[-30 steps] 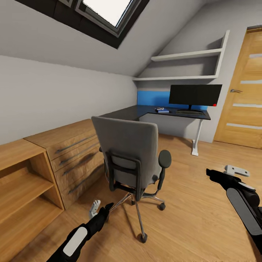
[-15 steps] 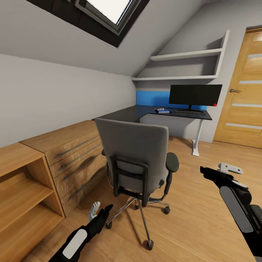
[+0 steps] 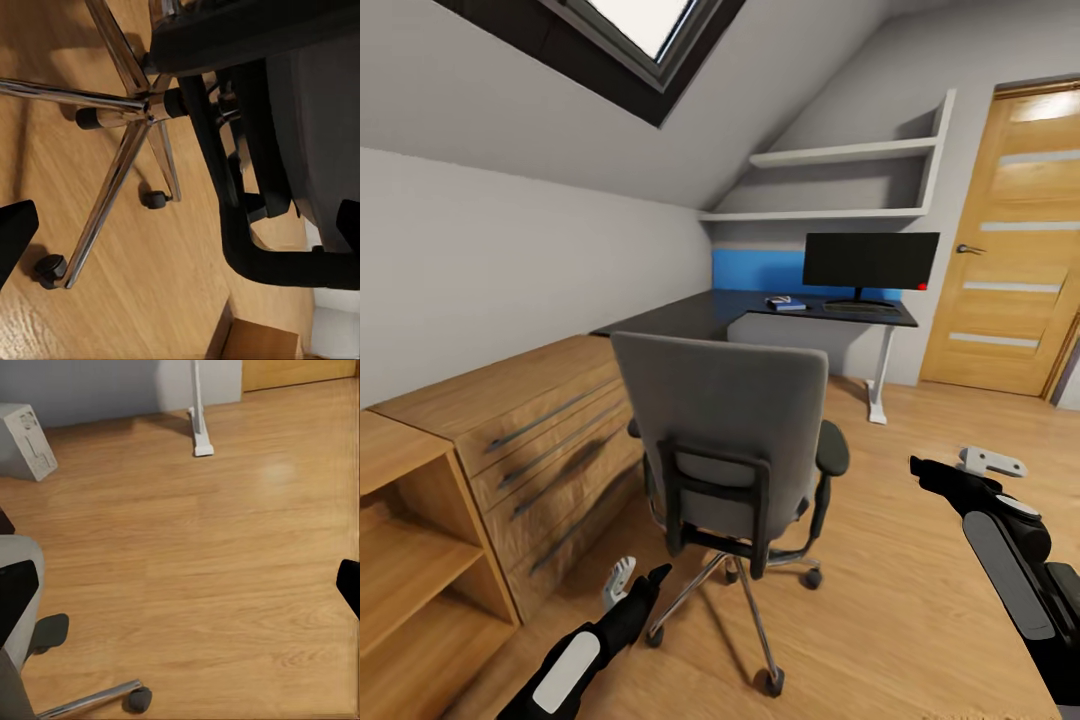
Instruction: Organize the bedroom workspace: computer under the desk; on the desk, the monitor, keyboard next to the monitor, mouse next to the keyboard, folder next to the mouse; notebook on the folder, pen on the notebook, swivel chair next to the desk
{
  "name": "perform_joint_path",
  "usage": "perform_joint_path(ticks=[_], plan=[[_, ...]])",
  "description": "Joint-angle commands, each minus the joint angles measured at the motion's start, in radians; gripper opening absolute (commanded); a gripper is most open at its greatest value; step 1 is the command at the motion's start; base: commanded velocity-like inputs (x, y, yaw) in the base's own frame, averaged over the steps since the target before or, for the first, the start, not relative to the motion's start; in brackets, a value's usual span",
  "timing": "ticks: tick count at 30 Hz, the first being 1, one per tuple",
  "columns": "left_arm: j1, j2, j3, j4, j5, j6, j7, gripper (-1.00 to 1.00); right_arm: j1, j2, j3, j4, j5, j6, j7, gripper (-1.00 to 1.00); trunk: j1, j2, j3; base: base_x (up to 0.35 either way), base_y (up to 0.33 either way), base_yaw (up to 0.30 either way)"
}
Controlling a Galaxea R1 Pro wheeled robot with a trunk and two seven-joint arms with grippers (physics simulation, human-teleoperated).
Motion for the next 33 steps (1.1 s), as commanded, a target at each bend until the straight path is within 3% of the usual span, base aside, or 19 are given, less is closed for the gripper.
perform_joint_path(ticks=[1, 10, 13, 14, 18, 25, 33], plan=[[0.0, 0.0, -0.001, 0.001, 0.008, 0.003, -0.002, 1.0, -0.001, 0.0, 0.001, -0.002, -0.01, 0.003, -0.009, 1.0, 0.0, 0.0, -0.001, 0.136, 0.255, -0.292], [0.02, -0.017, 0.018, 0.018, 0.015, -0.074, -0.003, 1.0, -0.001, 0.0, -0.002, -0.002, -0.009, 0.004, -0.011, 1.0, 0.0, 0.0, -0.001, 0.045, 0.085, -0.297], [0.021, -0.026, 0.031, 0.021, 0.033, -0.083, -0.003, 1.0, -0.001, 0.0, -0.002, -0.002, -0.009, 0.005, -0.011, 1.0, 0.0, 0.0, -0.001, 0.008, 0.015, -0.234], [0.022, -0.031, 0.036, 0.026, 0.055, -0.087, -0.002, 1.0, -0.001, 0.0, -0.002, -0.002, -0.009, 0.005, -0.011, 1.0, 0.0, 0.0, -0.001, 0.004, 0.007, -0.122], [0.022, -0.037, 0.042, 0.051, 0.091, -0.092, -0.003, 1.0, -0.001, 0.0, -0.002, -0.002, -0.009, 0.005, -0.011, 1.0, 0.0, 0.0, -0.001, 0.003, 0.005, -0.081], [0.022, -0.078, 0.048, 0.097, 0.124, -0.094, -0.002, 1.0, -0.001, -0.001, -0.002, -0.005, -0.009, 0.005, -0.011, 1.0, 0.0, 0.0, -0.001, 0.001, 0.001, -0.023], [0.021, -0.079, 0.051, 0.101, 0.136, -0.095, -0.028, 1.0, 0.0, -0.001, 0.001, -0.021, -0.009, 0.005, -0.011, 1.0, 0.0, 0.0, -0.001, 0.0, 0.0, -0.003]])
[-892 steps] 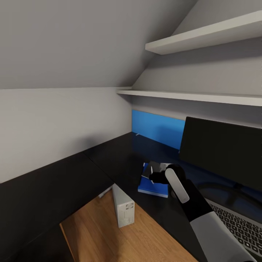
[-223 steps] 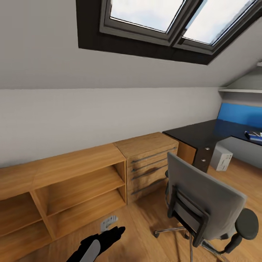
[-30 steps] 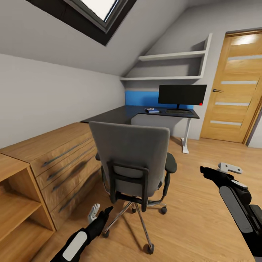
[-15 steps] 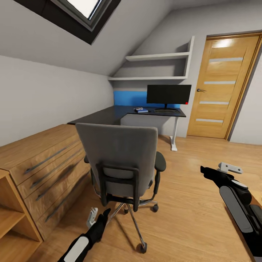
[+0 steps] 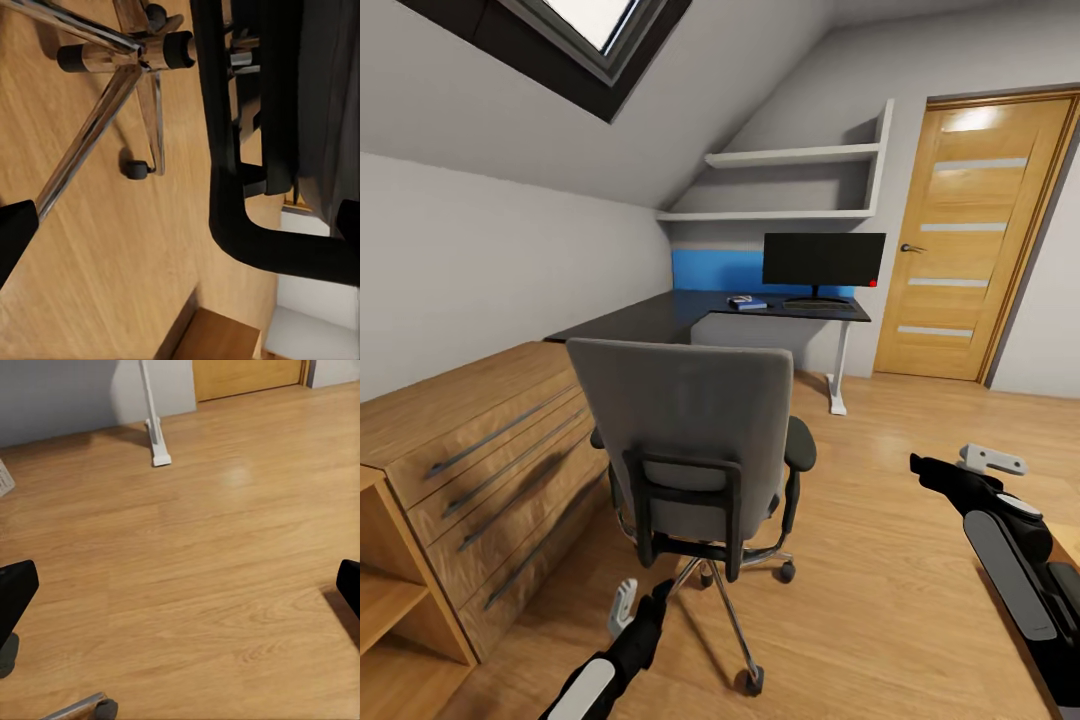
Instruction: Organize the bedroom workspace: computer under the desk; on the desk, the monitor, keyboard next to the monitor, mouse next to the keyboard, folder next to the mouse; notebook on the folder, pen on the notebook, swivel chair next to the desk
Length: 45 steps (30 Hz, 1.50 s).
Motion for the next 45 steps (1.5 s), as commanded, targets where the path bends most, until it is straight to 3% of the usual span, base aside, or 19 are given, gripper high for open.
perform_joint_path(ticks=[1, 11, 31, 45], plan=[[-0.001, 0.001, -0.002, 0.0, 0.01, 0.003, -0.008, 1.0, 0.0, 0.0, 0.001, -0.003, -0.01, 0.002, -0.009, 1.0, 0.0, 0.0, -0.001, 0.0, 0.0, 0.0], [0.003, 0.02, -0.002, -0.002, 0.007, 0.009, -0.108, 1.0, 0.003, -0.002, -0.001, -0.01, -0.009, 0.002, -0.009, 1.0, 0.0, 0.0, -0.001, 0.0, 0.0, 0.0], [0.004, 0.027, -0.003, -0.002, -0.006, 0.01, -0.12, 1.0, 0.004, -0.002, 0.002, -0.014, -0.007, 0.002, -0.009, 1.0, 0.0, 0.0, -0.001, 0.0, 0.0, 0.0], [-0.001, 0.037, -0.003, -0.002, 0.005, 0.026, -0.114, 1.0, 0.004, -0.004, 0.0, -0.014, -0.007, 0.002, -0.009, 1.0, 0.053, -0.098, -0.045, 0.0, 0.0, 0.0]])
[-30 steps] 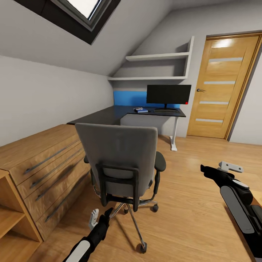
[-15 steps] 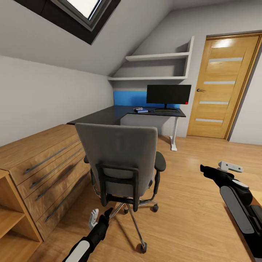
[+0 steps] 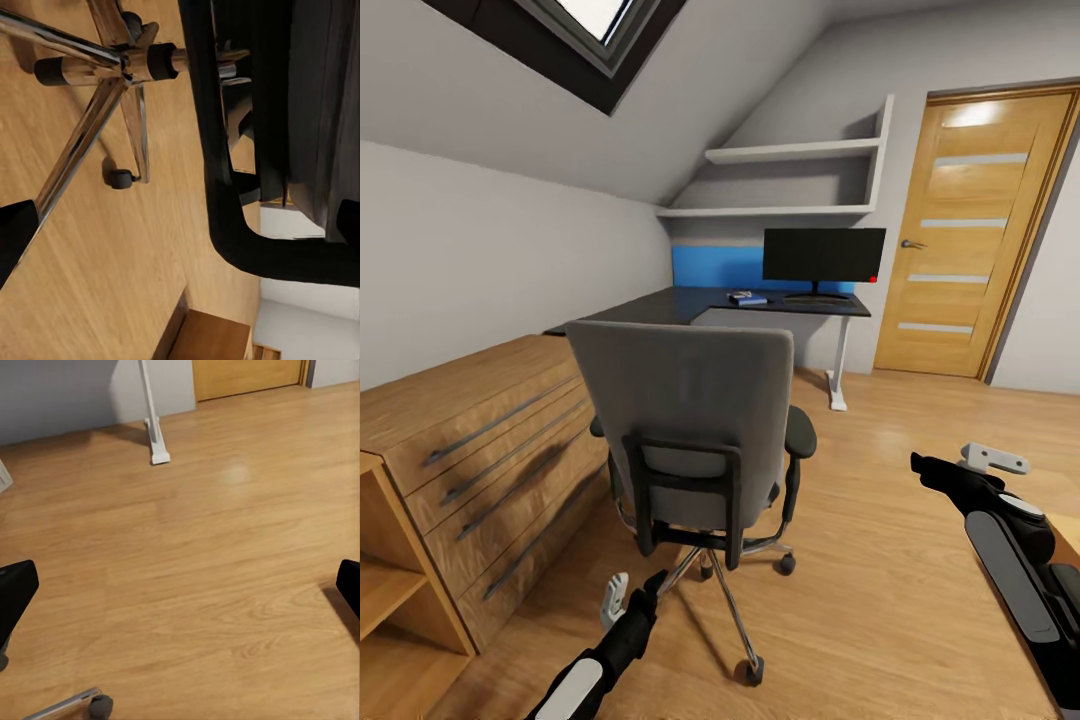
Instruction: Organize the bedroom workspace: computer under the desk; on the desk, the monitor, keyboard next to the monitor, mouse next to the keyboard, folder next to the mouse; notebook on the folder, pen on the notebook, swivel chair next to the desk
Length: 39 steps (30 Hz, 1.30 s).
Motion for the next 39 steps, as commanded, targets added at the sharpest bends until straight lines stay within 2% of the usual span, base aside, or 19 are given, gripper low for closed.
perform_joint_path(ticks=[1, 3, 13, 29, 39], plan=[[-0.003, 0.003, -0.002, 0.0, 0.012, 0.009, 0.0, 1.0, -0.001, -0.001, 0.001, -0.001, -0.01, 0.002, -0.009, 1.0, 0.004, -0.008, -0.004, 0.0, 0.0, 0.0], [-0.008, 0.007, -0.002, 0.0, 0.013, 0.019, 0.002, 1.0, -0.001, -0.001, 0.002, -0.001, -0.01, 0.002, -0.007, 1.0, 0.011, -0.022, -0.011, 0.0, 0.0, 0.0], [-0.021, 0.023, 0.0, -0.002, 0.015, 0.035, -0.009, 1.0, 0.0, 0.001, 0.004, -0.001, -0.01, 0.002, -0.005, 1.0, 0.011, -0.022, -0.011, 0.0, 0.0, 0.0], [-0.018, 0.029, 0.001, -0.001, 0.015, 0.04, -0.012, 1.0, 0.002, 0.001, 0.004, -0.001, -0.01, 0.002, -0.004, 1.0, 0.011, -0.022, -0.011, 0.0, 0.0, 0.0], [-0.028, 0.032, -0.001, -0.001, 0.016, 0.043, -0.002, 1.0, 0.002, 0.001, 0.003, -0.001, -0.01, 0.001, -0.004, 1.0, 0.05, -0.092, -0.042, 0.0, 0.0, 0.0]])
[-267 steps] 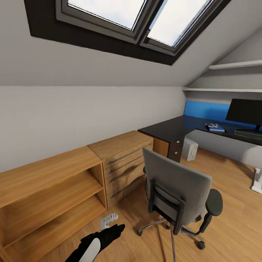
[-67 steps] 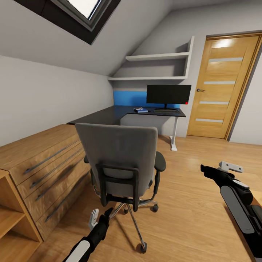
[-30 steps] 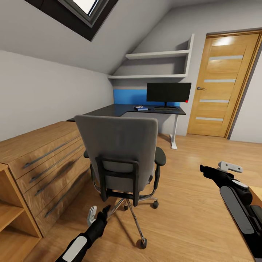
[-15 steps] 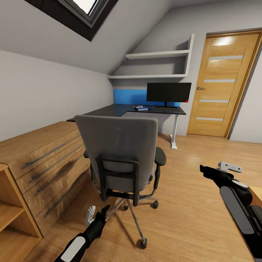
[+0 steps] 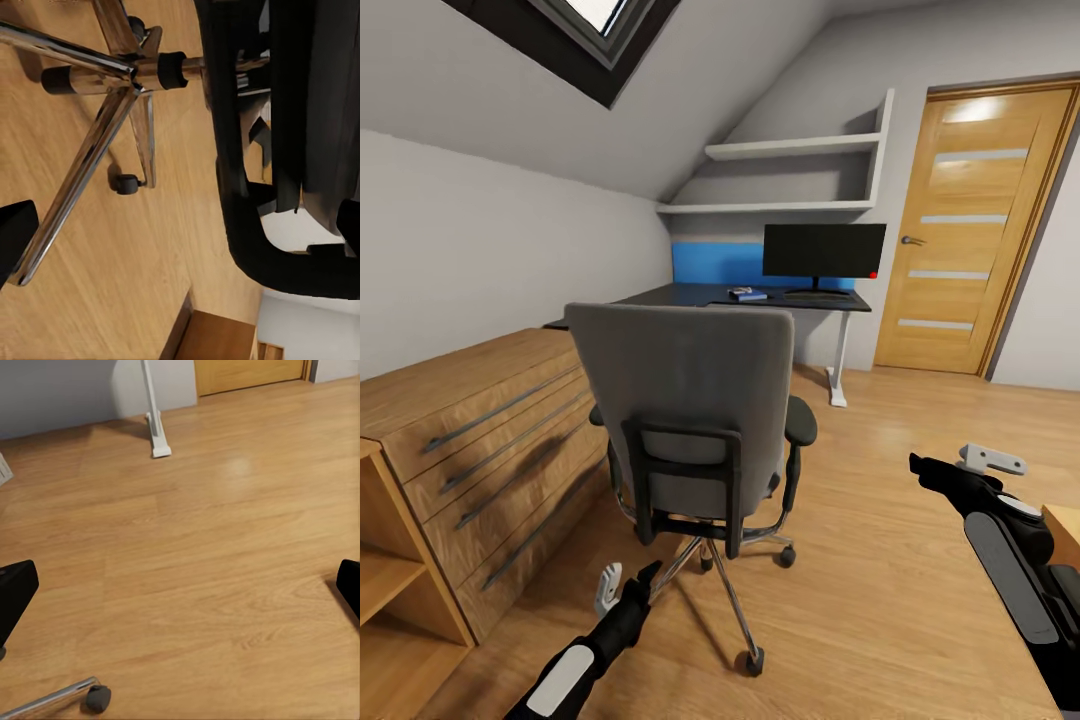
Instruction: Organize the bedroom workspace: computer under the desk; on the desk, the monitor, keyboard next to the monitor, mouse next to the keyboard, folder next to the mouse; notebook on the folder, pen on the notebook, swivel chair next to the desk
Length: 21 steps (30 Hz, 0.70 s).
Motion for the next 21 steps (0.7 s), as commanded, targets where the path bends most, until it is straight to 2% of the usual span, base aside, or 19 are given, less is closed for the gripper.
perform_joint_path(ticks=[1, 8, 13, 21], plan=[[-0.006, 0.0, -0.002, 0.0, 0.011, 0.004, 0.002, 1.0, -0.001, -0.001, 0.0, -0.002, -0.01, 0.002, -0.009, 1.0, 0.004, -0.008, -0.004, 0.0, 0.0, 0.0], [-0.057, -0.013, -0.006, 0.006, 0.004, -0.004, 0.056, 1.0, -0.001, -0.007, -0.002, -0.022, -0.01, 0.003, -0.008, 1.0, 0.008, -0.015, -0.007, 0.0, 0.0, 0.0], [-0.064, -0.019, -0.008, 0.01, 0.001, -0.01, 0.055, 1.0, -0.001, -0.009, -0.004, -0.027, -0.01, 0.003, -0.008, 1.0, 0.008, -0.015, -0.007, 0.026, 0.0, 0.0], [-0.067, -0.028, -0.013, 0.011, -0.006, -0.014, 0.05, 1.0, -0.001, -0.008, -0.001, -0.029, -0.01, 0.003, -0.008, 1.0, 0.008, -0.015, -0.007, 0.248, -0.003, 0.0]])
